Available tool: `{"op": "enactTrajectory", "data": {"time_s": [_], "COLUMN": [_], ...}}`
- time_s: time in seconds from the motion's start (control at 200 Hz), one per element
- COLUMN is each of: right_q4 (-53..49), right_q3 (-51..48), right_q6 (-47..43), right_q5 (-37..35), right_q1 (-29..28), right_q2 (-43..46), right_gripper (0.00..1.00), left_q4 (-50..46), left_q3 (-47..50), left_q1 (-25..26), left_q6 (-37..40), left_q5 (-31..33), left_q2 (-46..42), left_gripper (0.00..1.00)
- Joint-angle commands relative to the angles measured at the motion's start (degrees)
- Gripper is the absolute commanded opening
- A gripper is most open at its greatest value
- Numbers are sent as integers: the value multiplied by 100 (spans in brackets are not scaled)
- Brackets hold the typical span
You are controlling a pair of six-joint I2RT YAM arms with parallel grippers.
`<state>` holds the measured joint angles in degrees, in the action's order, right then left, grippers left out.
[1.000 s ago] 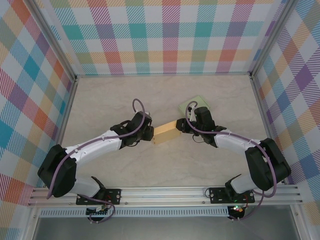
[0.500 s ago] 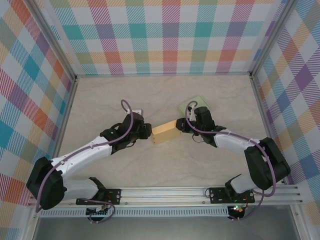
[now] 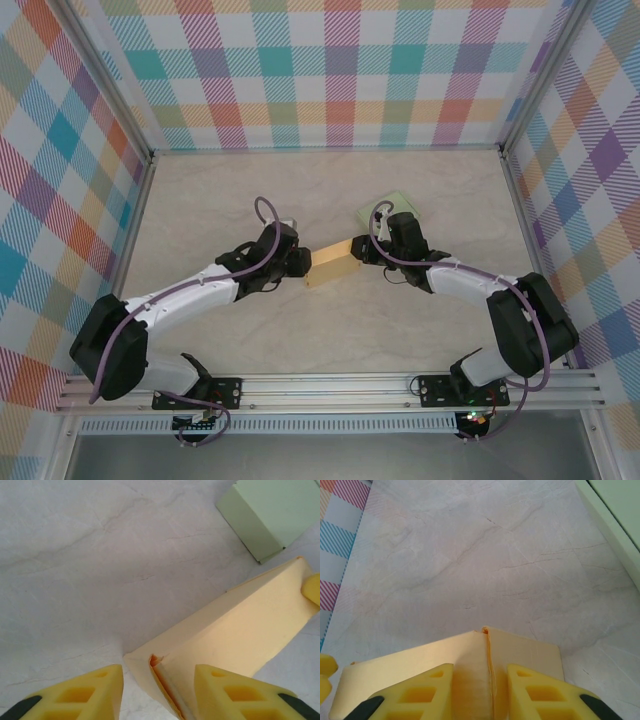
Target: Fold the paper box
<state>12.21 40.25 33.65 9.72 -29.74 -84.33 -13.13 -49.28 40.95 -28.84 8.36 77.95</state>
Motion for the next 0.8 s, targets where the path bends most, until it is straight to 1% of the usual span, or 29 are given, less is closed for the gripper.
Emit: {"op": "enactTrajectory", "data": {"time_s": [0.0, 0.32, 0.43, 0.515, 0.58, 0.8], "right_q4": [-1049, -1054, -1065, -1059, -1037, -975], "right_q3": [-230, -229, -239, -249, -263, -287], "right_q6": [-69, -69, -69, -60, -52, -21], "right_q5": [-243, -264, -302, -312, -310, -277], "right_q1": [-54, -59, -57, -58, -59, -59], "right_q2": [-356, -365, -351, -364, -381, -431], "right_gripper": [28, 27, 26, 26, 26, 26], "left_q4": [134, 214, 223, 264, 333, 590], "left_q3": [182, 528, 667, 788, 902, 1290], "left_q1": [-78, -140, -166, -175, -175, -175], "left_q6": [-97, -172, -200, -249, -309, -518], "left_q5": [1, -40, -44, -85, -153, -368], "left_q2": [-29, -22, -84, -122, -108, -55], "left_gripper": [35, 33, 25, 17, 16, 15]}}
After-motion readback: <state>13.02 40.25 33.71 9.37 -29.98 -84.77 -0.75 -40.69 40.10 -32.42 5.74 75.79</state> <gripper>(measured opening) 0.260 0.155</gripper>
